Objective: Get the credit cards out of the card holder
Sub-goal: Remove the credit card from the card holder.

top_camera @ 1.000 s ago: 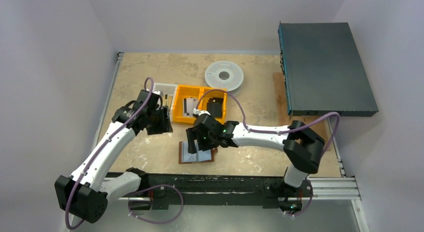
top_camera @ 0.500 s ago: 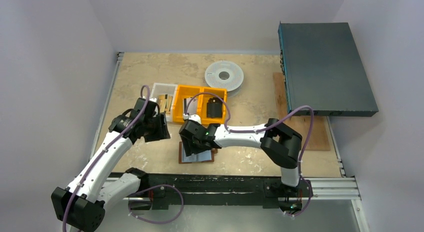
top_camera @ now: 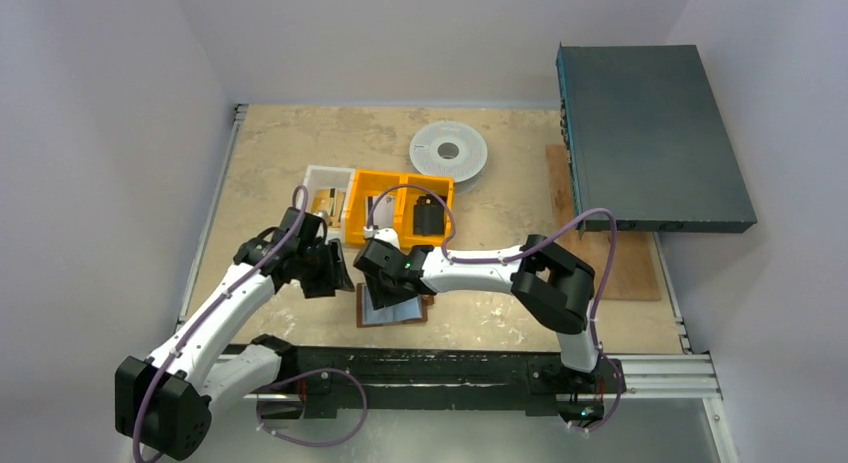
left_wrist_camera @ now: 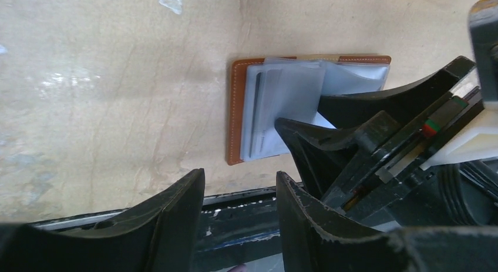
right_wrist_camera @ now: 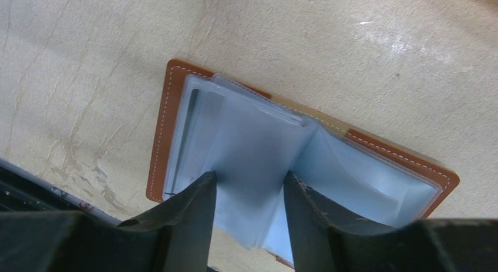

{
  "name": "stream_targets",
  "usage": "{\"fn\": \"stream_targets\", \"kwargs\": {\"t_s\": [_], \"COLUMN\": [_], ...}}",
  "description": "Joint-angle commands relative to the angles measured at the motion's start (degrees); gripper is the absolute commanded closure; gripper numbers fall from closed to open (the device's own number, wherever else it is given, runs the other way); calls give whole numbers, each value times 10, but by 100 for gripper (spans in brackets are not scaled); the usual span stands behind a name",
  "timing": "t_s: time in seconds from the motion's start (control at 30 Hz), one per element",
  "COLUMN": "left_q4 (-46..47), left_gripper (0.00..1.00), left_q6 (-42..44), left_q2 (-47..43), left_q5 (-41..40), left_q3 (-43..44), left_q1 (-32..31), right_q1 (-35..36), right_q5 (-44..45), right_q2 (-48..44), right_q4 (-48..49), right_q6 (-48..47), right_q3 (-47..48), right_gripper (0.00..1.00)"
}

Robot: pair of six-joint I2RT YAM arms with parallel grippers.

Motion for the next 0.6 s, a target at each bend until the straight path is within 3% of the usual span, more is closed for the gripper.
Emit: {"fn": "stream_targets", "kwargs": {"t_s": [0.0, 0.07, 0.17, 0.33, 0.57], "left_q4": [61, 78, 99, 134, 200], "left_gripper": [53, 53, 53, 57, 73], "left_q6": [-37, -48, -62, -84, -110], "left_q2": [10, 22, 35, 66, 107], "left_q5": [57, 72, 83, 86, 90], "left_q3": [-24, -37, -48, -66, -82], "left_q1": [3, 0, -9, -29, -61], "right_q1": [-3, -9, -20, -38, -58], "right_q5": [-5, -21, -39, -72, -109], "right_q2": [8, 4, -7, -22, -34], "right_q4": [7, 26, 51, 90, 142], "right_q6": [7, 8, 8, 1, -3], "right_q3": [-32, -55, -84, -121, -163], "right_gripper": [62, 72, 80, 84, 88]}}
